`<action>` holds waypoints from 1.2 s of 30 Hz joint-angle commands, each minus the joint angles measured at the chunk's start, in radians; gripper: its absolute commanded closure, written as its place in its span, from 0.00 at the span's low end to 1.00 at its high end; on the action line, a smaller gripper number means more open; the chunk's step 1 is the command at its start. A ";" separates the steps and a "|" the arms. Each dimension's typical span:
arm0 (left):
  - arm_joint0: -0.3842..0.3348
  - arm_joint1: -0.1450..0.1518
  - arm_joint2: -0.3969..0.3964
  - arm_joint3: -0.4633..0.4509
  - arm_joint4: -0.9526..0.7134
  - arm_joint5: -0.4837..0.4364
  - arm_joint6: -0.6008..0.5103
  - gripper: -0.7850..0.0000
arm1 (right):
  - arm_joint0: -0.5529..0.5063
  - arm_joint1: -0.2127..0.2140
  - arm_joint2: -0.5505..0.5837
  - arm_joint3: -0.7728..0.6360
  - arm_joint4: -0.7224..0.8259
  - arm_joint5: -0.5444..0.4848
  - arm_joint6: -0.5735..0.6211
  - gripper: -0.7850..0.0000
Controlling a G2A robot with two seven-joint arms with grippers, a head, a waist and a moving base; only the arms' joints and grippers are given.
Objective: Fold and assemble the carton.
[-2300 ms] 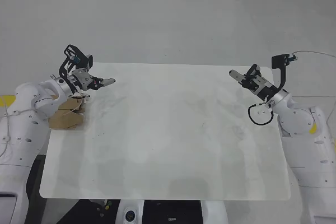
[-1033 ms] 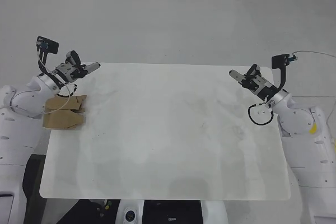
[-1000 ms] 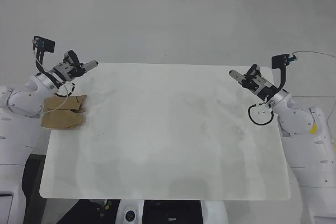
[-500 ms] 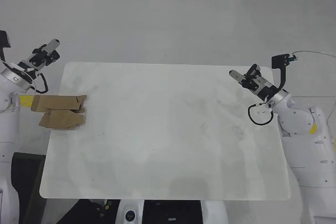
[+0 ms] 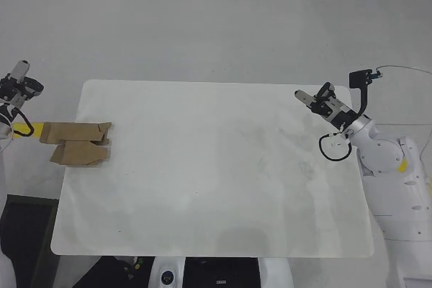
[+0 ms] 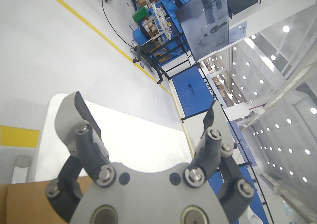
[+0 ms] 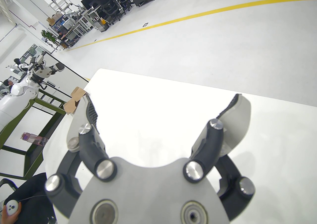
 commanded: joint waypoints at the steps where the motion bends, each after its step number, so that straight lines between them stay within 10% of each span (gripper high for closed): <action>1: 0.023 0.007 -0.024 -0.002 0.007 0.007 -0.003 0.00 | 0.000 0.000 0.000 0.000 0.000 0.000 0.000 0.00; 23: 0.310 0.036 -0.191 0.057 0.021 0.123 0.096 0.00 | 0.000 0.000 0.000 0.000 0.000 0.000 0.000 0.00; 36: 0.326 0.029 -0.152 0.129 0.026 0.134 -0.010 0.00 | 0.000 0.000 0.000 0.000 0.000 0.000 0.000 0.00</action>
